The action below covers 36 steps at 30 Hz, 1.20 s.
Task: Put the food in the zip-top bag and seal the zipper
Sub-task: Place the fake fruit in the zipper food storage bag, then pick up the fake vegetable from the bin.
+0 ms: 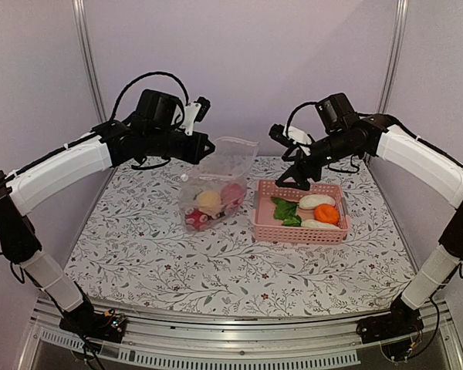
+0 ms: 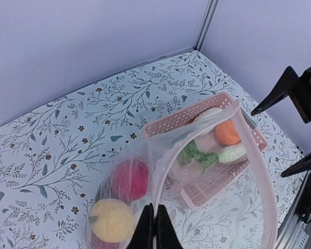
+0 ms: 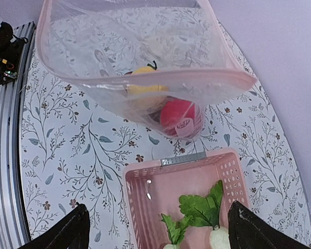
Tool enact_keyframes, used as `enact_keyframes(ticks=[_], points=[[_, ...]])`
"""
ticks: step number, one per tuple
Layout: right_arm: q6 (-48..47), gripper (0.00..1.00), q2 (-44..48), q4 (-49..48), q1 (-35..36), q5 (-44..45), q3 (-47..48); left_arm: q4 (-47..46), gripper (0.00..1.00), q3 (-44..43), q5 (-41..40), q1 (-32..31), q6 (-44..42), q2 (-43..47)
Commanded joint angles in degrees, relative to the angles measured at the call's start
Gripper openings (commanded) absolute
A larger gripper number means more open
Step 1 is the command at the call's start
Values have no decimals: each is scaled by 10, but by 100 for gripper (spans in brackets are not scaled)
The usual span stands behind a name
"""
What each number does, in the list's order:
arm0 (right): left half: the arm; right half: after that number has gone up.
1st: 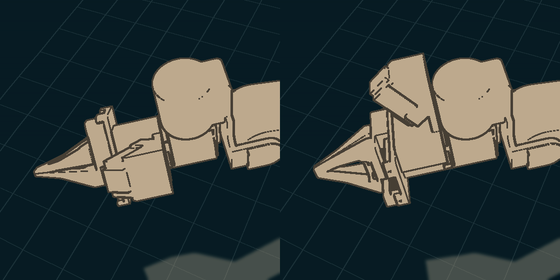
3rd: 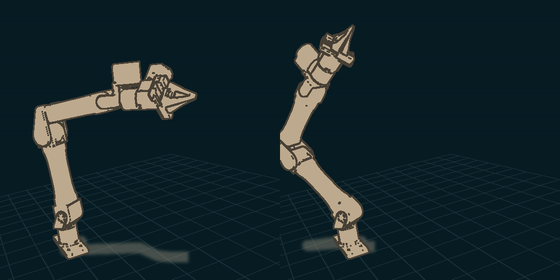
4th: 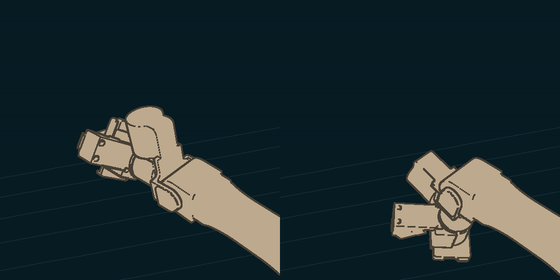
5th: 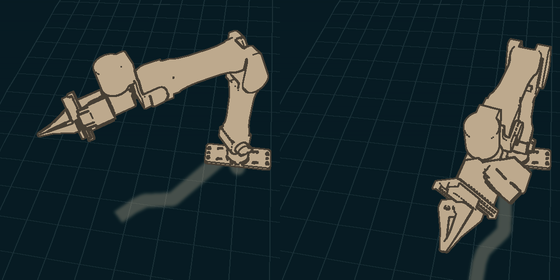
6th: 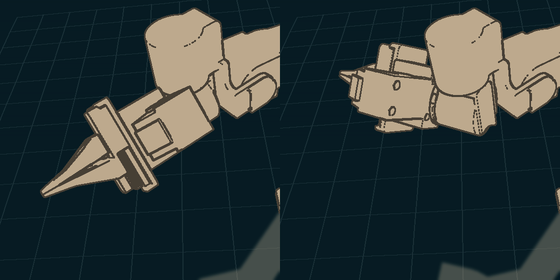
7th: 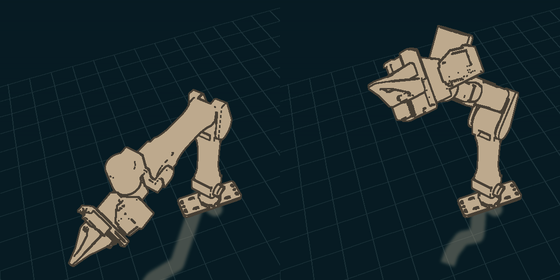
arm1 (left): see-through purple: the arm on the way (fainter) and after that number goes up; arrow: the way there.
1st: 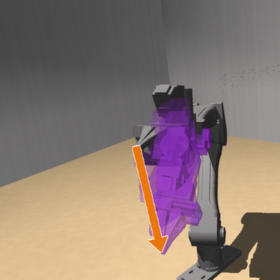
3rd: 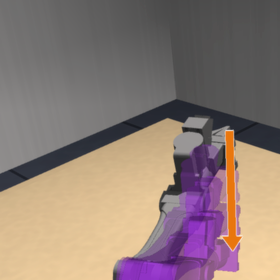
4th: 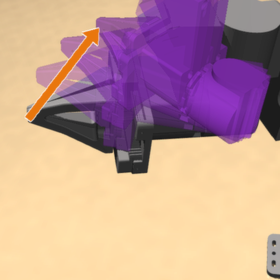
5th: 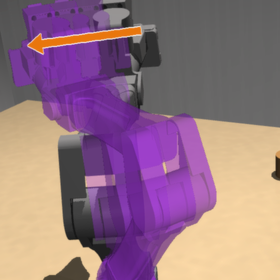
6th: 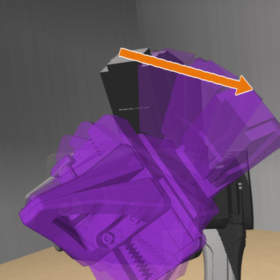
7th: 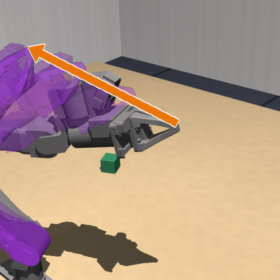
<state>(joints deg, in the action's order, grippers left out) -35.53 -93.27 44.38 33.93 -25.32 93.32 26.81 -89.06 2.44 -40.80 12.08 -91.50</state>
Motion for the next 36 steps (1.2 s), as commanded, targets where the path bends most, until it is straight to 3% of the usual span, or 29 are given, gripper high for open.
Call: enact_keyframes(ticks=[1, 13, 20, 27, 36], points=[[2, 91, 27, 22, -37, 30, -29, -9, 0, 6, 9, 6, -8, -4], [29, 87, 4, 23, -130, 113, -93, -10, 0, 12, 15, 6, -10, 0], [30, 84, -23, 7, -136, 208, -134, -9, 0, 11, 16, 6, -15, 3], [30, 87, -58, 2, -137, 269, -154, -11, 0, 17, 18, 6, -13, 2], [58, 87, -103, -10, -160, 260, -160, -10, 0, 15, 19, 6, -11, 1]])
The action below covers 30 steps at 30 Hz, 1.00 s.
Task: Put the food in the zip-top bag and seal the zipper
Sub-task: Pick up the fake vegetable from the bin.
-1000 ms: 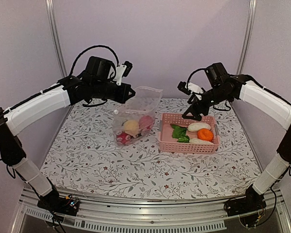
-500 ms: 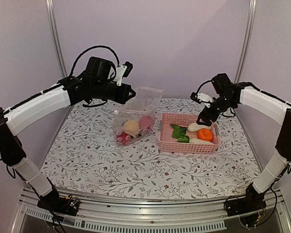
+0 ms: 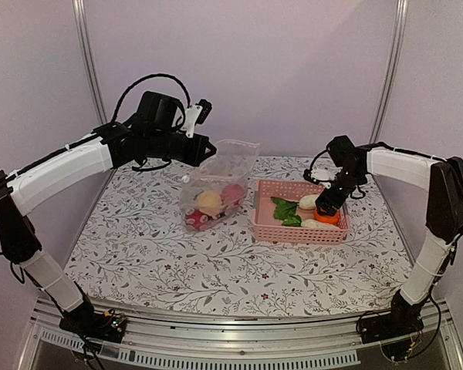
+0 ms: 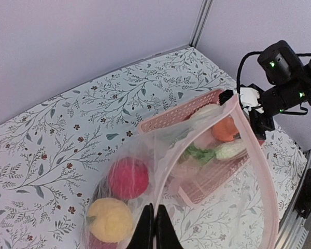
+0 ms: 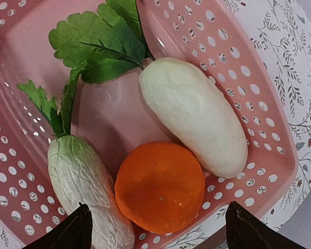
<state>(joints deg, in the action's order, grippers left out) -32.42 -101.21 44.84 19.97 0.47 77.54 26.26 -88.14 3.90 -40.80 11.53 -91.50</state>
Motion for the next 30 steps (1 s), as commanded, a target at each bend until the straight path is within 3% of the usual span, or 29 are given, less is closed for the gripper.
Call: enact_keyframes(ticks=[1, 22, 30], points=[[31, 86, -29, -14, -25, -17, -1, -3, 0, 6, 5, 6, -5, 1], [63, 84, -98, 25, -33, -64, 19, -5, 0, 21, 2, 6, -7, 5], [69, 76, -109, 39, -33, -76, 33, -5, 0, 26, 2, 6, -8, 5]])
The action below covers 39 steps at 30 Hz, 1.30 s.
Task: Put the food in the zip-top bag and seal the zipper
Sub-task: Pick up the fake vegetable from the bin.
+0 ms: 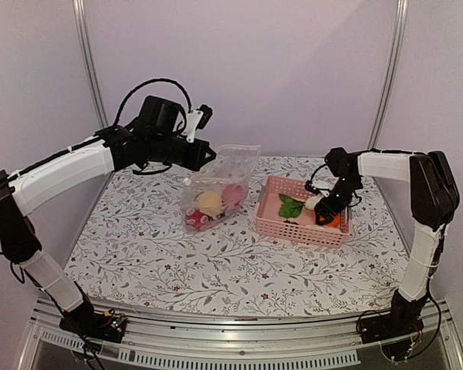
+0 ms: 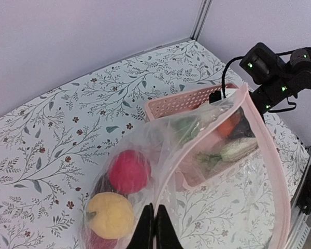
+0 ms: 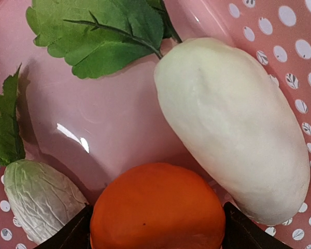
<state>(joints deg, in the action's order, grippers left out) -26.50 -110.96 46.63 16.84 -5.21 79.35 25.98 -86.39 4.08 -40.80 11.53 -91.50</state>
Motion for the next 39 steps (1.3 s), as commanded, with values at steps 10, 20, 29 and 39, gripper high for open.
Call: enact_keyframes(ticks=[10, 20, 29, 39], points=[[14, 64, 30, 34, -1, -55, 55, -7, 0, 14, 1, 6, -7, 4], [5, 60, 106, 20, 0, -129, 111, -5, 0, 9, -5, 6, -6, 5], [45, 60, 156, -36, 1, -216, 213, -1, 0, -1, -4, 6, 9, -2], [81, 59, 206, -144, 57, -329, 241, 0, 0, -9, -3, 4, 16, -5]])
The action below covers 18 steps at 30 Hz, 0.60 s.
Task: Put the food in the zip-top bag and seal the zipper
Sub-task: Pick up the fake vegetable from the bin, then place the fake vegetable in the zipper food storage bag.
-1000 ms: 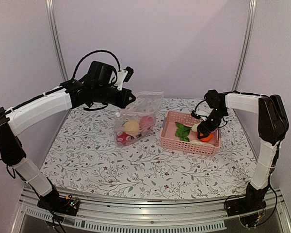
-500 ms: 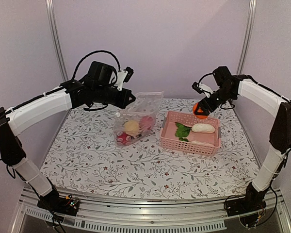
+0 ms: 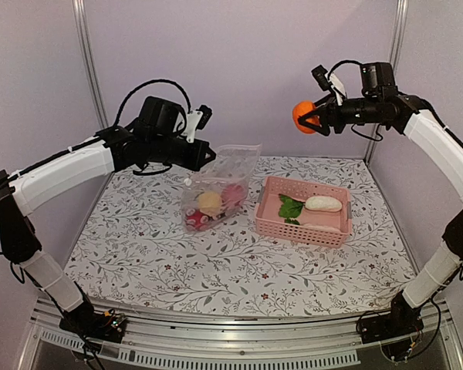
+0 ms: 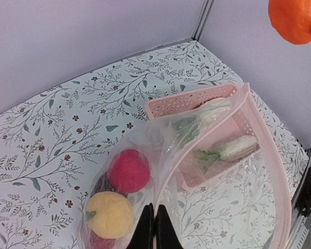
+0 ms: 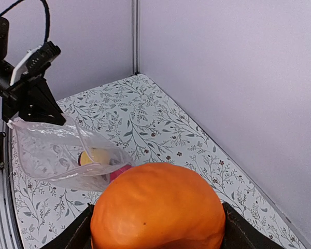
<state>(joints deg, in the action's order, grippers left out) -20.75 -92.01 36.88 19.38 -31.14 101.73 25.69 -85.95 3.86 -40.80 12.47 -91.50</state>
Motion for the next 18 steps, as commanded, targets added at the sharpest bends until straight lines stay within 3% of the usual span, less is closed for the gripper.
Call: enact_keyframes(ticks=[1, 18], points=[[24, 59, 14, -47, 42, -79, 22, 2, 0, -14, -1, 4, 8, -5], [-15, 60, -72, -49, 191, -74, 63, 20, 0, -22, 9, 3, 12, 4]])
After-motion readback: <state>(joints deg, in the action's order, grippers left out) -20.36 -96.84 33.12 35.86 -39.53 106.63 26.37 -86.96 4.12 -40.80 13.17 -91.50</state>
